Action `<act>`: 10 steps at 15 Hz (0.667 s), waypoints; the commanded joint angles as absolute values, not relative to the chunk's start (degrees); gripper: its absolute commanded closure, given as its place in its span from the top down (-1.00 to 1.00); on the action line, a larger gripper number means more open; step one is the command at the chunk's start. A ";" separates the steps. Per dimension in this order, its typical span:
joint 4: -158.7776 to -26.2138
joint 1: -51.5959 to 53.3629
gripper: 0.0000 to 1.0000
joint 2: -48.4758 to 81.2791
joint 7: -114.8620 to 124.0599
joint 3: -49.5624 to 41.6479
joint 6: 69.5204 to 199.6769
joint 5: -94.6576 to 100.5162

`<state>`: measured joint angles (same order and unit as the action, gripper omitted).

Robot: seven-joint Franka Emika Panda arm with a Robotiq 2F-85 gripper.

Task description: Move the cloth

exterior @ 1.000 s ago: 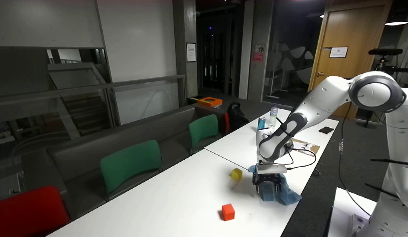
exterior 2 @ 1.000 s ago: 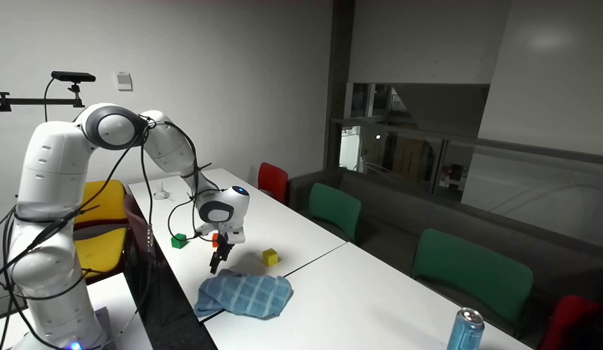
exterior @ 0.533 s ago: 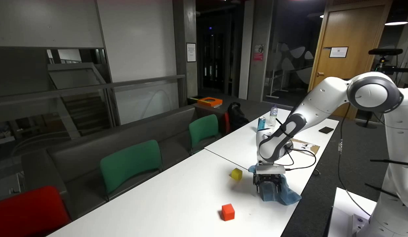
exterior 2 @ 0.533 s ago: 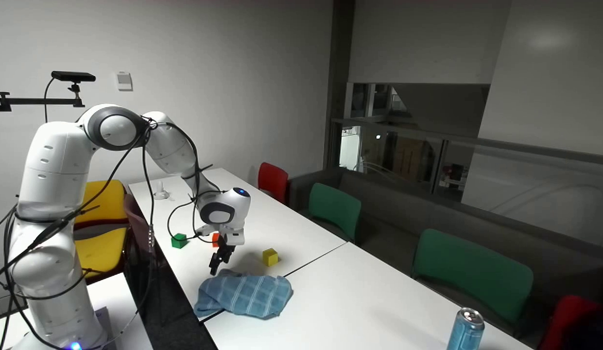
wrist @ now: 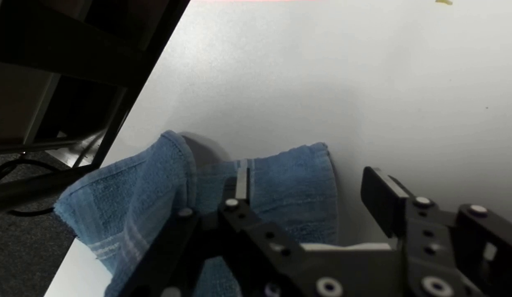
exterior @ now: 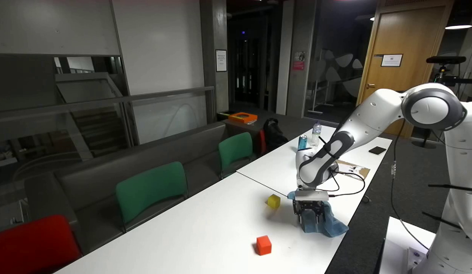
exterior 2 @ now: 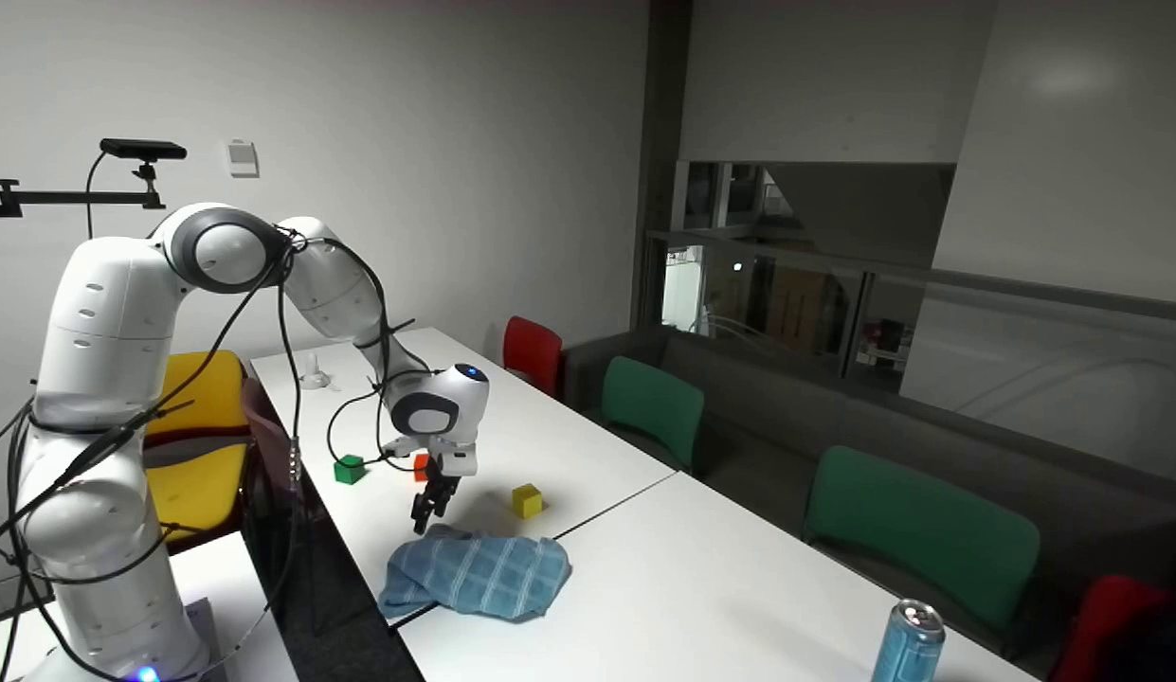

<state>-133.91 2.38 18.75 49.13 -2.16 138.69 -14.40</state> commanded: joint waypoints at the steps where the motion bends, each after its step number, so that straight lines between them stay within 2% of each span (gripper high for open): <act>1: -133.71 3.53 -0.14 18.47 51.36 -3.07 138.90 -13.07; 6: -133.88 3.59 -0.91 18.36 51.45 -3.05 138.99 -13.14; 7: -133.87 3.62 -0.99 18.37 51.53 -3.05 138.97 -13.15; 8: -133.79 3.65 -1.00 18.43 51.53 -3.03 138.92 -13.14; 9: -133.73 3.70 -0.84 18.43 51.49 -3.00 138.82 -13.11; 10: -133.71 3.68 -0.46 18.41 51.11 -2.90 139.09 -13.22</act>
<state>-133.89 2.67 18.75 49.24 -2.16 138.69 -14.36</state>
